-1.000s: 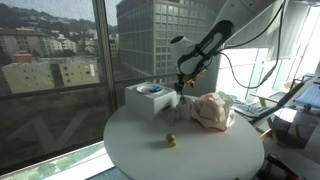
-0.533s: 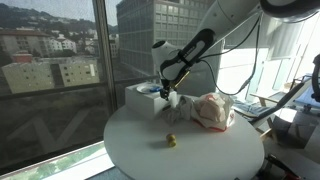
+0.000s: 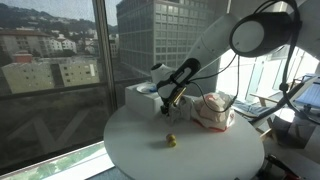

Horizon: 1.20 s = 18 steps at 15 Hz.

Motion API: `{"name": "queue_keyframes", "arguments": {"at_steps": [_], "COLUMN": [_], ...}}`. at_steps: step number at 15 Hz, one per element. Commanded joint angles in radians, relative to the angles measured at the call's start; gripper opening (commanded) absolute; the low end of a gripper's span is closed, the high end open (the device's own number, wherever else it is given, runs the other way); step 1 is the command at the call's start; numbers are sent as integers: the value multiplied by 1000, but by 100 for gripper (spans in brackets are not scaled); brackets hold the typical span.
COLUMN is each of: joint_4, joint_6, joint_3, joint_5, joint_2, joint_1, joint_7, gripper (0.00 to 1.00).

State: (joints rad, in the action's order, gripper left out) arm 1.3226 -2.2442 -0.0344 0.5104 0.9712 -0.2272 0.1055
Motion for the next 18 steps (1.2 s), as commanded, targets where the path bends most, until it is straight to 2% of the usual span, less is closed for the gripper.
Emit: {"name": "queue_keyframes", "arguments": {"at_steps": [1,4,5,6,7,8,11,15,16,18], "joint_4": [-143,-193,-208,-223,-237,-250,-258,-150,-119,-37], "joint_6": [3,-13,-14,-12,-8,-9,1,28,46,107], "joint_3": [-9,-6,-6,-5,-5,-4,6,18,25,36], "joint_5": [-81,-146,-161,-173,-186,-197,-237,-276,-287,-304], "joint_2": [125,178,195,210,224,234,238,132,99,6], "joint_1": [27,59,66,72,76,79,86,87,87,88], "joint_7": [-49,-50,-60,-73,-81,-88,-100,-97,-102,-113], "gripper": [100,100,75,74,68,58,36,5,0,0]}}
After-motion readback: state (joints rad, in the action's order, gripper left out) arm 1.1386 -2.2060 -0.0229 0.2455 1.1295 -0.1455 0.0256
